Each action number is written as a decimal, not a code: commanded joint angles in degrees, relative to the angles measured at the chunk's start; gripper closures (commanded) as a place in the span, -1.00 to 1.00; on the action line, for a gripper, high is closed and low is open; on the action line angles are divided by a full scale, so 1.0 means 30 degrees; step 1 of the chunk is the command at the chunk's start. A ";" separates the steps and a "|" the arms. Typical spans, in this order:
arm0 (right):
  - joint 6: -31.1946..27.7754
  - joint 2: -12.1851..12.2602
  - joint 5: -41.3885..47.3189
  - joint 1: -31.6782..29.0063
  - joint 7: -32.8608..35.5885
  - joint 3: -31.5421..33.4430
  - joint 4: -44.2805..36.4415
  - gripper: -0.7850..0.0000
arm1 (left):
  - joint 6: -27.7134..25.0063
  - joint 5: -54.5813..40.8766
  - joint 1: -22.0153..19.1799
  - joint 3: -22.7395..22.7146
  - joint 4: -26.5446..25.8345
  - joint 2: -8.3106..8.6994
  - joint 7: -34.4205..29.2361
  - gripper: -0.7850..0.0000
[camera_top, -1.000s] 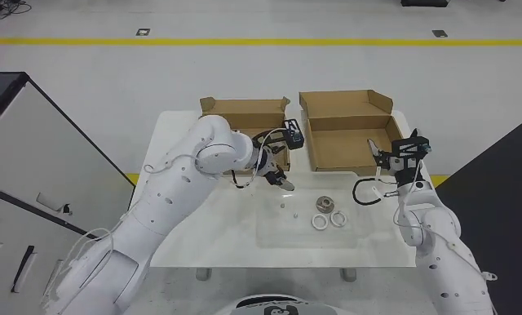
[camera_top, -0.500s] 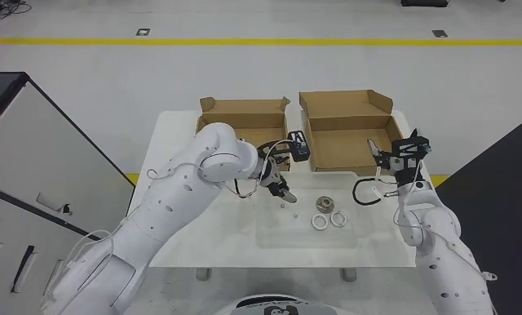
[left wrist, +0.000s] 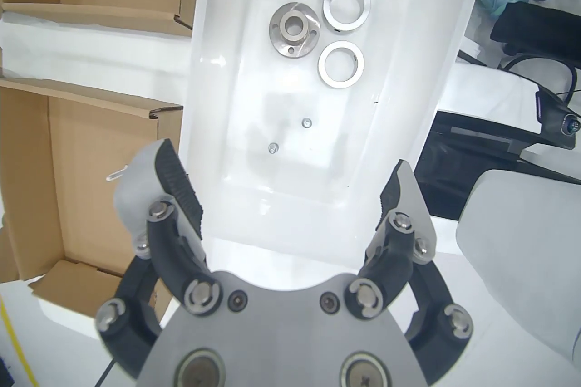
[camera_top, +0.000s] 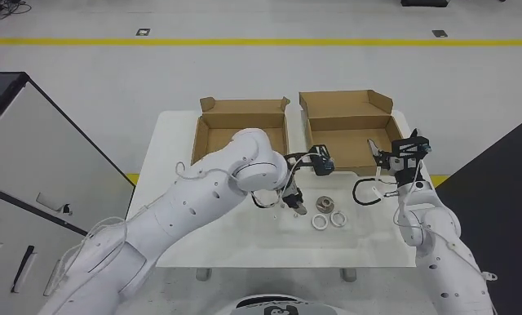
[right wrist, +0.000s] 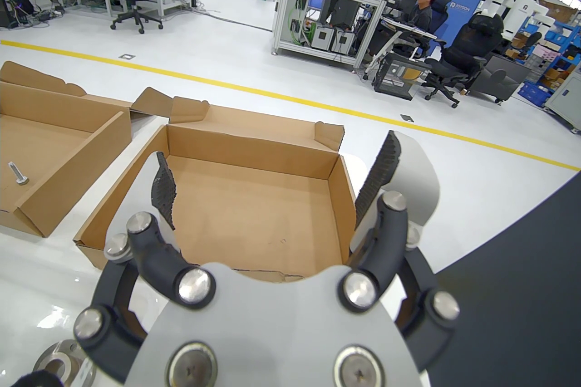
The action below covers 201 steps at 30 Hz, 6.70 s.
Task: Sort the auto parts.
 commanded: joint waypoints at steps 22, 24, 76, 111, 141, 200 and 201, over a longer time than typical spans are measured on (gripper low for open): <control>0.0000 0.0000 0.0000 0.0000 0.0000 0.0000 0.0000 -1.00 | 0.0259 0.0433 -0.1692 0.3801 0.3358 -0.1896 -0.1075 -0.42; 0.0000 0.0000 0.0000 0.0000 0.0000 0.0000 0.0000 -1.00 | 0.0073 0.0290 -0.1690 0.3905 0.3592 -0.1978 -0.1032 -0.39; 0.0000 0.0000 0.0000 0.0000 0.0000 0.0000 0.0000 -1.00 | -0.1712 -0.0432 -0.2210 0.6244 0.8995 -0.4420 0.0354 0.36; 0.0000 0.0000 0.0000 0.0000 0.0000 0.0000 0.0000 -1.00 | 0.0235 -0.2376 -0.3210 0.3245 0.4262 -0.3121 -0.1826 1.00; 0.0000 0.0000 0.0000 0.0000 0.0000 0.0000 0.0000 -1.00 | 0.2414 -0.5161 -0.6421 0.4707 0.0569 0.0263 -0.2190 1.00; 0.0000 0.0000 0.0000 0.0000 0.0000 0.0000 0.0000 -1.00 | -0.6409 -3.0155 0.2926 -0.9197 -0.2199 0.4482 0.4811 1.00; 0.0000 0.0000 0.0000 0.0000 0.0000 0.0000 0.0000 -1.00 | -0.6409 -3.0155 0.2926 -0.9197 -0.2199 0.4482 0.4811 1.00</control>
